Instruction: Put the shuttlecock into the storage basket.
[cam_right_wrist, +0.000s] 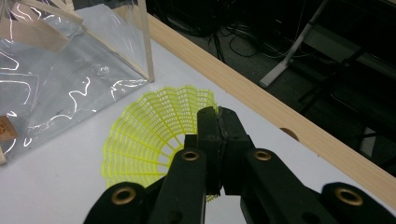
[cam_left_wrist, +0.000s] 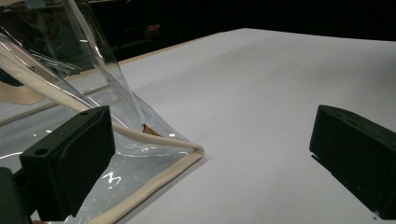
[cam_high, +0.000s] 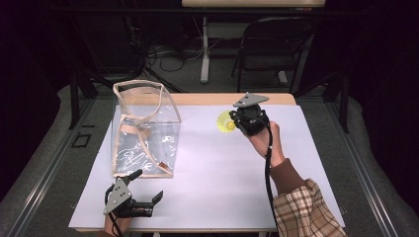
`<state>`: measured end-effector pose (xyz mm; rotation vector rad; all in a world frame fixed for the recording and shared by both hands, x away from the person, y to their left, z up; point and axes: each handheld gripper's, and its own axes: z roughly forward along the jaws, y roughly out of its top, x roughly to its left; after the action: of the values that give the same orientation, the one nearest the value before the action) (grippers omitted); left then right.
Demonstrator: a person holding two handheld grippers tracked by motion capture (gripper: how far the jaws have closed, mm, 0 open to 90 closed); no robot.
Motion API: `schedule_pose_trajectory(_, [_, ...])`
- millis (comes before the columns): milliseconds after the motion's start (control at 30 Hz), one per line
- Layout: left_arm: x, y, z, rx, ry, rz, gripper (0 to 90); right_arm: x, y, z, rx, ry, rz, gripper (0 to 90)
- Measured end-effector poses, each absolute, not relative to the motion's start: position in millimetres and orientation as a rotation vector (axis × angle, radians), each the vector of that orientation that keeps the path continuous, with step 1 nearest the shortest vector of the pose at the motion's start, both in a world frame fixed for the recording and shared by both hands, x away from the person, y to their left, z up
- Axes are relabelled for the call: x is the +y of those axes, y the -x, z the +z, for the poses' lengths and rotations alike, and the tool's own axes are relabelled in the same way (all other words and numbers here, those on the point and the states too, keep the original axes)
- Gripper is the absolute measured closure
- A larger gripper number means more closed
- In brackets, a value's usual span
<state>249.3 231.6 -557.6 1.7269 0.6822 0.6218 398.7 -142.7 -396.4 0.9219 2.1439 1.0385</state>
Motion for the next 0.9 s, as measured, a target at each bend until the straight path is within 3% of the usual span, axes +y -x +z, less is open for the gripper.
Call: schedule_pose_trajectory(900, [232, -250, -557, 0.686, -1.731, 0.626, 0.2, -115, -417, -383, 2.155, -0.877, 1.092, 89.3])
